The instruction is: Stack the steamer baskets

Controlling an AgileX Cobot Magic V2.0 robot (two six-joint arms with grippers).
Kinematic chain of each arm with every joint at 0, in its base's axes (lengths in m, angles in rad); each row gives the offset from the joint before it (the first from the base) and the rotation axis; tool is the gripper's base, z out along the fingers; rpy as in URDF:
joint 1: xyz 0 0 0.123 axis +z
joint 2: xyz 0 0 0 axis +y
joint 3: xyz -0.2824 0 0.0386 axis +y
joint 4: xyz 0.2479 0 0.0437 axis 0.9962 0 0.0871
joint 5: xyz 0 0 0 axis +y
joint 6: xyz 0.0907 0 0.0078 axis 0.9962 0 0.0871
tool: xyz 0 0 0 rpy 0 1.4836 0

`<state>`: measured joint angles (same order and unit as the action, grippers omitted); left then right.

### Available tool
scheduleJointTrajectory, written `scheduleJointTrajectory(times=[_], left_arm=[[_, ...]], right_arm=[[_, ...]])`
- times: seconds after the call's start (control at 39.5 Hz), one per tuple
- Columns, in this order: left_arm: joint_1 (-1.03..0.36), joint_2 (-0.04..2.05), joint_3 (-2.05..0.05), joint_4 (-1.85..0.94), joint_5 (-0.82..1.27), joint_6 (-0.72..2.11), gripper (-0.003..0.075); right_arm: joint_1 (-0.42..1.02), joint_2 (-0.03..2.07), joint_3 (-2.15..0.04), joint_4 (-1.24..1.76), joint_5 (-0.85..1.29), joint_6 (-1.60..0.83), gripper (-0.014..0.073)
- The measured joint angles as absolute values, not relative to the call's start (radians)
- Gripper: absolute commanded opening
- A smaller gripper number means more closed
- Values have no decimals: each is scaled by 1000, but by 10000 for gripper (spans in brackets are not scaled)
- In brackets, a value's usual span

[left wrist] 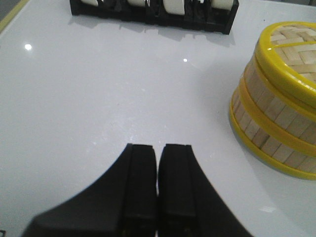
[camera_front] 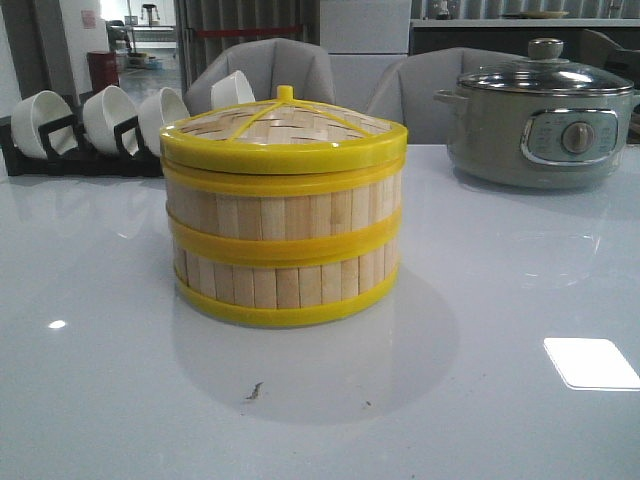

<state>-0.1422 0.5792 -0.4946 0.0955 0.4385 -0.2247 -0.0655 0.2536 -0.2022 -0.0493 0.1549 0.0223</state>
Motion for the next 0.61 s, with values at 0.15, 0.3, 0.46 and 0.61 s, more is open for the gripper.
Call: scheduleJointTrajectory(times=[0.15, 0.3, 0.46, 0.61], left_arm=[[-172, 481, -478, 195, 379, -225, 88], [-178, 339, -419, 210, 320, -225, 88], [-171, 197, -316, 186, 278, -225, 88], [-159, 96, -192, 166, 225, -225, 88]], right_arm=[[-65, 254, -202, -49, 155, 22, 63], [-65, 254, -202, -49, 155, 22, 63], [-65, 254, -202, -49, 155, 22, 63], [-65, 254, -202, -49, 155, 22, 63]])
